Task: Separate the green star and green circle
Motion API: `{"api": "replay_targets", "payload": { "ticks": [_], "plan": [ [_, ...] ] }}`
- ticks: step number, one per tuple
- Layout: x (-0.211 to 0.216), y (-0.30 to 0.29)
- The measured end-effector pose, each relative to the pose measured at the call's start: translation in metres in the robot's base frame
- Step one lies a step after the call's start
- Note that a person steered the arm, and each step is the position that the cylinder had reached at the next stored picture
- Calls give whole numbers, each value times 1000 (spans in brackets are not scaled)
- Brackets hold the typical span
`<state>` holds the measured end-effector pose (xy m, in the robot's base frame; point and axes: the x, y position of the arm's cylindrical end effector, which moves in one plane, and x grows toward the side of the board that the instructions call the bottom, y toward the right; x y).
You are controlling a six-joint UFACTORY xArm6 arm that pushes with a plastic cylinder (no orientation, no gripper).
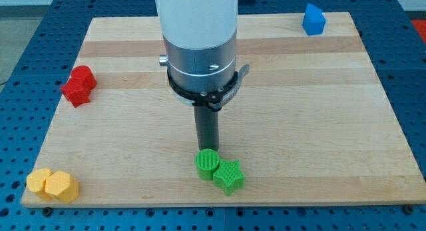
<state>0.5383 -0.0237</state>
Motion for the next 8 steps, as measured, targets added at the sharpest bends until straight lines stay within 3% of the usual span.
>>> {"api": "replay_targets", "payload": {
  "ticks": [2, 3, 4, 5, 7, 8],
  "plan": [
    [-2, 0],
    [-35, -6],
    [-58, -51],
    [-49, -118],
    [62, -146],
    [80, -136]
  ]
}}
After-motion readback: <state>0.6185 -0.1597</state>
